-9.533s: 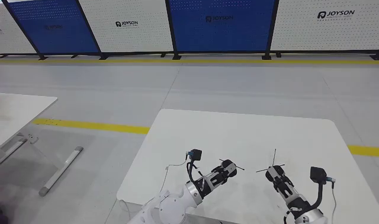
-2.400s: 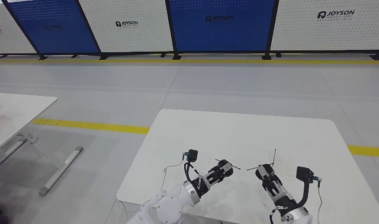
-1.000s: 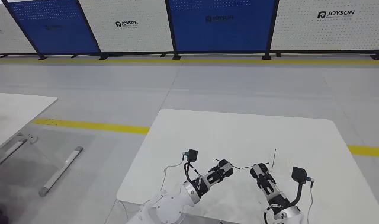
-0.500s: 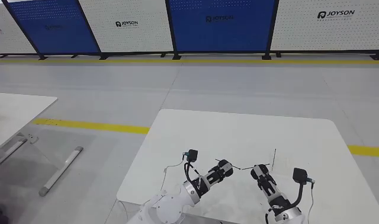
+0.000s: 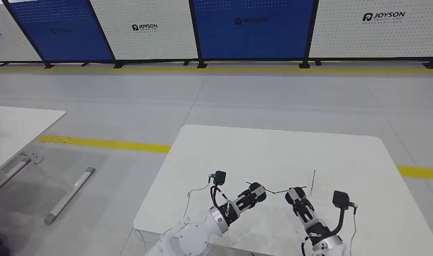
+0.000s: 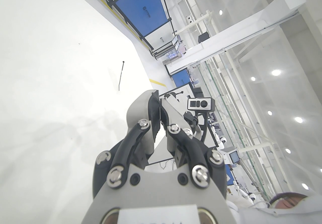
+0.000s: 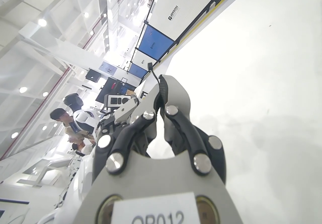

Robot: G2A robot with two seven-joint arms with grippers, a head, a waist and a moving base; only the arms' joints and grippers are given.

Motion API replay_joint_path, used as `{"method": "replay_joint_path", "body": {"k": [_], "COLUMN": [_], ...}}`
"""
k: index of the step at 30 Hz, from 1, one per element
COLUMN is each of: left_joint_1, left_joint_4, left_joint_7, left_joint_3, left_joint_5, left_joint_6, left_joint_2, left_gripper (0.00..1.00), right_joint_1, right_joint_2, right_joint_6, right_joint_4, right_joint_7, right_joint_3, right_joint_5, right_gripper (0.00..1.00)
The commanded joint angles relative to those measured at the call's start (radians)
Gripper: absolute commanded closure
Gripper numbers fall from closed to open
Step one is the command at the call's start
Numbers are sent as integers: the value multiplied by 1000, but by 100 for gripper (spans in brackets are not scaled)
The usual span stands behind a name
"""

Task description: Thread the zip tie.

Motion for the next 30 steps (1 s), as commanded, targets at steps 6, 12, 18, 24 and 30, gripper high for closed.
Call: {"method": "replay_joint_path", "body": {"k": [6,12,18,24,30], "left_joint_1": [0,0,0,0,0], "left_joint_4": [0,0,0,0,0], "left_joint_7": [0,0,0,0,0], "left_joint_3": [0,0,0,0,0], "left_joint_5": [0,0,0,0,0], "left_joint_6": [0,0,0,0,0], "left_joint_2": [0,0,0,0,0], "left_gripper": [100,100,100,100,100], "right_joint_1": [-8,-1,6,11,13], "right_joint_2": [0,-2,-4,-6,-9], "right_joint_6": [4,10,13,25,31], "right_joint_4": [-11,-4,3,8,11], "right_joint_7": [6,9,11,6,-9], "right_joint_3": [2,-2,-6,-14,-17], "right_joint_5": [-15,-12,-14,-24,-26], "right_gripper": [100,100,100,100,100]}}
